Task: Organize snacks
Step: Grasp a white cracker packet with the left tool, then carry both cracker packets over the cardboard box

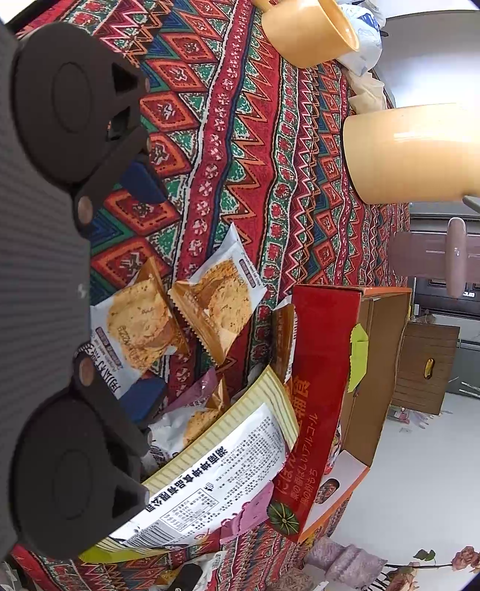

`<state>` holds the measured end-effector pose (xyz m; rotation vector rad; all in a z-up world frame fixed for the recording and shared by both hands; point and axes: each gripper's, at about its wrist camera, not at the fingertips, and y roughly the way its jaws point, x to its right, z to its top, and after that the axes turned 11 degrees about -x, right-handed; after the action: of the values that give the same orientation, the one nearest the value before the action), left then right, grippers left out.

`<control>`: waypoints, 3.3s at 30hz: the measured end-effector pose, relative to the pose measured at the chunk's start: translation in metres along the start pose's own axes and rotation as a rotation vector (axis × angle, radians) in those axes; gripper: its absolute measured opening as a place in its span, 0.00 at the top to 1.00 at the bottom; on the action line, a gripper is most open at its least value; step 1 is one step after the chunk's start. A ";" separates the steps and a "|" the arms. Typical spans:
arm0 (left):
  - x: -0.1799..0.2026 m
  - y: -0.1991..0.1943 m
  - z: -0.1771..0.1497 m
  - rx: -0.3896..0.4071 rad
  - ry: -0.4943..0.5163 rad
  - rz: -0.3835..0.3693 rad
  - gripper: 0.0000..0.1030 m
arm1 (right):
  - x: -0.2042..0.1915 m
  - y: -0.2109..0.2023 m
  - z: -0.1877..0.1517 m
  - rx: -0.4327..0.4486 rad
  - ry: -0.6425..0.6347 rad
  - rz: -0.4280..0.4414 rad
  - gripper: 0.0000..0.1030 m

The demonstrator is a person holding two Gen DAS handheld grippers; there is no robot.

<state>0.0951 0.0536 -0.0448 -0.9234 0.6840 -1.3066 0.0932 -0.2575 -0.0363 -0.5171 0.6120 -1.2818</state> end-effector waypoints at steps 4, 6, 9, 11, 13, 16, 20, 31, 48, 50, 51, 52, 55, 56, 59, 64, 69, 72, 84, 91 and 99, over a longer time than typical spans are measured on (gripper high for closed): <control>0.003 0.000 -0.004 -0.009 0.008 0.013 0.11 | 0.001 -0.004 -0.003 0.004 0.001 0.007 0.59; 0.005 -0.002 -0.007 -0.006 0.016 0.026 0.19 | 0.000 -0.006 -0.005 0.007 0.001 0.011 0.59; 0.007 -0.006 -0.012 0.003 0.030 0.043 0.28 | -0.001 -0.009 -0.006 0.011 -0.002 0.019 0.59; 0.008 -0.008 -0.015 0.008 0.041 0.036 0.31 | -0.003 -0.011 -0.007 0.015 -0.007 0.025 0.59; 0.010 -0.010 -0.018 0.021 0.056 0.053 0.39 | -0.004 -0.013 -0.007 0.017 -0.011 0.029 0.59; 0.012 -0.012 -0.023 0.041 0.077 0.069 0.47 | -0.005 -0.016 -0.008 0.022 -0.012 0.031 0.59; 0.011 -0.014 -0.026 0.061 0.081 0.064 0.49 | -0.005 -0.019 -0.009 0.027 -0.012 0.031 0.59; 0.007 -0.032 -0.031 0.125 0.079 0.025 0.52 | -0.007 -0.022 -0.007 0.034 -0.018 0.024 0.59; 0.002 -0.052 -0.021 0.200 0.063 0.002 0.53 | -0.009 -0.017 -0.001 0.035 -0.024 0.016 0.59; 0.003 -0.056 -0.017 0.215 0.064 0.000 0.53 | -0.010 -0.017 0.002 0.043 -0.029 0.016 0.58; 0.004 -0.058 -0.015 0.223 0.066 0.002 0.53 | -0.010 -0.018 0.004 0.048 -0.032 0.016 0.58; 0.005 -0.059 -0.013 0.229 0.067 0.003 0.53 | -0.011 -0.018 0.006 0.052 -0.035 0.017 0.58; 0.009 -0.064 -0.003 0.251 0.071 -0.002 0.53 | -0.014 -0.017 0.013 0.064 -0.043 0.021 0.58; 0.010 -0.065 0.000 0.258 0.073 -0.003 0.53 | -0.015 -0.016 0.016 0.068 -0.046 0.021 0.58; 0.015 -0.070 0.012 0.285 0.079 -0.010 0.53 | -0.017 -0.014 0.026 0.081 -0.054 0.024 0.58; 0.024 -0.076 0.033 0.326 0.090 -0.017 0.53 | -0.022 -0.008 0.047 0.109 -0.074 0.026 0.58; 0.033 -0.076 0.057 0.352 0.102 -0.024 0.53 | -0.024 0.001 0.068 0.129 -0.089 0.024 0.58; 0.038 -0.072 0.069 0.354 0.105 -0.033 0.53 | -0.027 0.007 0.083 0.139 -0.100 0.027 0.58; 0.054 -0.048 0.121 0.344 0.112 -0.039 0.53 | -0.034 0.043 0.134 0.149 -0.140 0.027 0.58; 0.057 -0.024 0.148 0.324 0.096 -0.032 0.53 | -0.037 0.078 0.152 0.116 -0.151 0.030 0.58; 0.052 0.007 0.165 0.310 0.066 -0.017 0.53 | -0.033 0.112 0.154 0.076 -0.136 0.029 0.58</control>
<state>0.2480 0.0317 0.0343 -0.6376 0.5059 -1.4156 0.2725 -0.1989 0.0070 -0.5261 0.4541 -1.2265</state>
